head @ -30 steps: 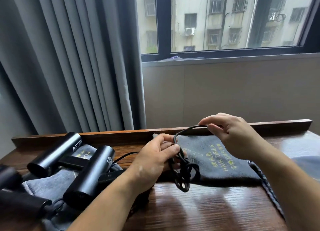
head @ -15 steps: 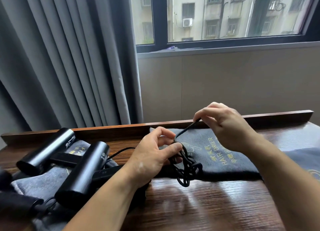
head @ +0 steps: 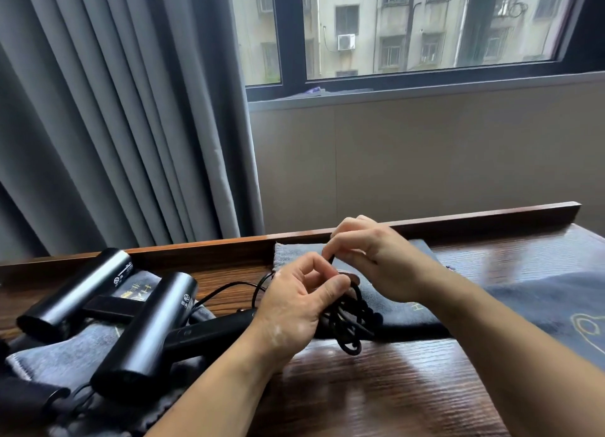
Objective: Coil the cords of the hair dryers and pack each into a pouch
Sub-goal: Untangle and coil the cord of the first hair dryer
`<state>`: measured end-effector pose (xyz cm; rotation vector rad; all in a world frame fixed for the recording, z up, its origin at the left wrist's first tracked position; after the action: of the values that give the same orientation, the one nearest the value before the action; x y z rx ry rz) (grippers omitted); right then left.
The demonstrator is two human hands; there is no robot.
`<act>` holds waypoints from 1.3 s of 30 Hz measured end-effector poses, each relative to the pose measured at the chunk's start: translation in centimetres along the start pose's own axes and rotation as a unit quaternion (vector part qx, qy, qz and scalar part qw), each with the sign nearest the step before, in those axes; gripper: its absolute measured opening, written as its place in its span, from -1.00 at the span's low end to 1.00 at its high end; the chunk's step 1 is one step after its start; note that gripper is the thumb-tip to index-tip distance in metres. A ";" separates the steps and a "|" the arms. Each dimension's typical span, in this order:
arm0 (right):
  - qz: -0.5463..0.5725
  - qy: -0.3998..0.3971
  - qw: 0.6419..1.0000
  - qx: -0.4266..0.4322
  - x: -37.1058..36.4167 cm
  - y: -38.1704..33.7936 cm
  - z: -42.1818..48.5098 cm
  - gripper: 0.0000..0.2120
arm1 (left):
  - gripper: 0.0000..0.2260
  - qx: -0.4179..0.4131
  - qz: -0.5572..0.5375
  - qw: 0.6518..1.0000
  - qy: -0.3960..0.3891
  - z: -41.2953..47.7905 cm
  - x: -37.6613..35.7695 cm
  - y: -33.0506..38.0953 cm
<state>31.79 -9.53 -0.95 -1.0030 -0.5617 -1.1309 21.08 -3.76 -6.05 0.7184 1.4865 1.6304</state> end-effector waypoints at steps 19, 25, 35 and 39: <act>0.101 -0.041 0.993 -0.033 0.5 -2.7 -3.8 -0.79 | -0.75 -0.121 0.065 0.980 0.146 -0.8 2.0 2.5; 0.387 -0.069 0.919 -0.005 2.0 -2.0 -5.1 -0.88 | -0.81 -0.065 -0.083 0.978 0.178 0.1 3.0 0.7; -0.028 0.019 0.991 -0.131 2.2 -2.0 -3.6 -0.77 | -0.83 -0.232 0.292 0.910 0.180 -1.6 0.6 3.1; 0.099 0.034 0.989 -0.105 1.6 -1.5 -3.4 -0.90 | -0.81 -0.236 0.313 0.904 0.170 -1.5 0.8 3.0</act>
<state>30.57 -13.37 -0.69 -1.1688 -0.2843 -1.0564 18.85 -3.83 -3.42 0.6905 1.0429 2.6038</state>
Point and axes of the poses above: each hand's wrist, its own z-axis towards the middle knuckle, its own x-axis out of the back of the hand, y = z × x, the point moved 8 cm from there along z, towards the middle knuckle, and after that the axes turned 3 degrees about -z, right-handed, at the moved point
